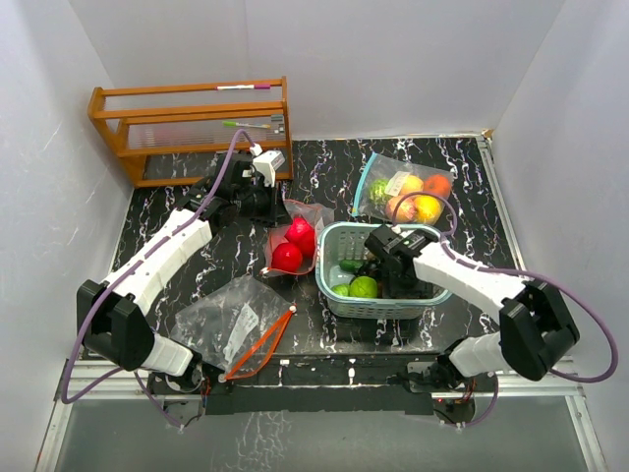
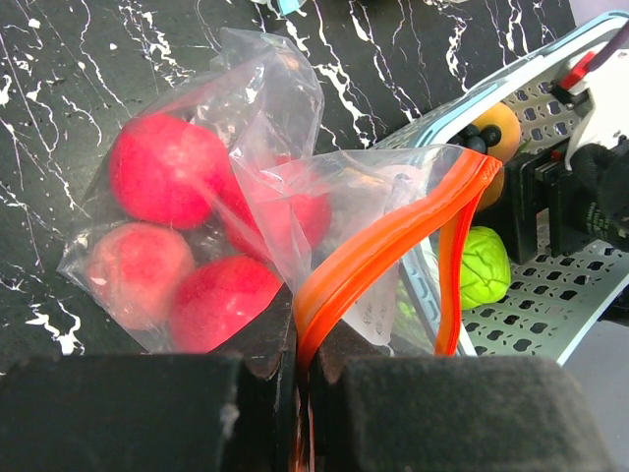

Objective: Place the food in the zip-top bag and seal the zipper
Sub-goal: Pick up the fake fruit from the bin, then place the fake fruit in the zipper food storage bag.

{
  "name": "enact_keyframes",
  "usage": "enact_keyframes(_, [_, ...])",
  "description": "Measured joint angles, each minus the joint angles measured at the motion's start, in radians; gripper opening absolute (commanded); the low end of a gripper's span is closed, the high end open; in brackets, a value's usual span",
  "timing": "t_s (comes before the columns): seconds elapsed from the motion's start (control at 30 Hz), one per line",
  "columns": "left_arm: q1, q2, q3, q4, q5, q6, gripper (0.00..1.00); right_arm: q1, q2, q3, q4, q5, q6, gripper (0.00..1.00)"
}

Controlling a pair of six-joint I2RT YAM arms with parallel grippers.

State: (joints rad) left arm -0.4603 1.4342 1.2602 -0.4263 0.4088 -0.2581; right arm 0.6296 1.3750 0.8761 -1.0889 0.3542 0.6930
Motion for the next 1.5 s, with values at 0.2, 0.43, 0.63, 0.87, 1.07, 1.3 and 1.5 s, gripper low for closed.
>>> enact_keyframes(0.2, [0.000, 0.000, 0.000, -0.001, 0.000, 0.000, 0.00, 0.003, -0.089, 0.120, 0.008, -0.039, 0.008, 0.25])
enact_keyframes(0.43, [0.000, 0.000, 0.001, -0.001, 0.000, 0.000, 0.00, 0.003, -0.238, 0.240, 0.044, -0.058, 0.004, 0.23])
enact_keyframes(0.63, [0.000, 0.000, 0.002, 0.000, 0.000, 0.000, 0.00, 0.003, -0.295, 0.262, 0.047, -0.119, -0.035, 0.20])
enact_keyframes(0.87, [0.000, 0.000, 0.007, -0.001, 0.001, -0.003, 0.00, 0.003, -0.339, 0.322, 0.237, -0.312, -0.098, 0.18])
enact_keyframes(1.07, [0.000, 0.002, 0.042, -0.018, 0.000, -0.004, 0.00, 0.013, -0.258, 0.341, 0.466, -0.483, -0.122, 0.16])
enact_keyframes(1.3, [0.000, 0.016, 0.083, -0.024, 0.001, -0.004, 0.00, 0.141, -0.035, 0.426, 0.616, -0.508, -0.163, 0.16])
enact_keyframes(1.5, [0.007, 0.030, 0.085, -0.024, -0.002, -0.001, 0.00, 0.213, 0.060, 0.474, 0.624, -0.447, -0.189, 0.16])
